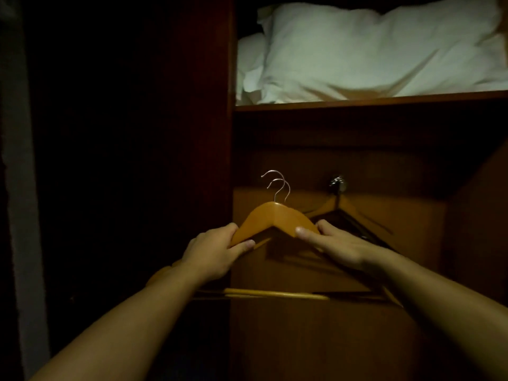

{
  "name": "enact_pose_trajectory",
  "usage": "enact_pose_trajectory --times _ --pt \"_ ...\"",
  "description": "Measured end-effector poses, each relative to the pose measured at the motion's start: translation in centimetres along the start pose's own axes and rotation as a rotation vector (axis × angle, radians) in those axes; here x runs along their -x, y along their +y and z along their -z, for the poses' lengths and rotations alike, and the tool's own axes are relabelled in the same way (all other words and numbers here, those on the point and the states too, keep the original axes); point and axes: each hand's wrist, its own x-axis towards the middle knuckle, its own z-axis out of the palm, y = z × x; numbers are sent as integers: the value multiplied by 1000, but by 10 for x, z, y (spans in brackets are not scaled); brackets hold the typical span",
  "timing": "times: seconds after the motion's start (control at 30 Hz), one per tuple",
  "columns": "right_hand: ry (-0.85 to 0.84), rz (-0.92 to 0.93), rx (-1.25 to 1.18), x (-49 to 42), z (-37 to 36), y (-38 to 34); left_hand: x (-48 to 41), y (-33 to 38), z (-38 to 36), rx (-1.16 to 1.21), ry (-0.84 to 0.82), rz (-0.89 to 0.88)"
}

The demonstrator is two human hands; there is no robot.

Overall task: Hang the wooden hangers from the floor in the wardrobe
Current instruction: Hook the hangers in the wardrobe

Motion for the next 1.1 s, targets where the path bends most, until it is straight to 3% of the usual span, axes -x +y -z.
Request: enact_pose_trajectory --times 0.2,0.5,0.67,1.1 --pt "174 -134 12 6 70 88 -42 67 -48 -25 -28 -49" --pt "231 -137 120 -23 137 166 -95 138 -113 8 -74 -119" --pt "274 -151 154 -50 152 190 -138 139 -135 159 -141 -122" --pt "337 -197 155 -147 161 204 -224 104 -177 85 -174 -230"
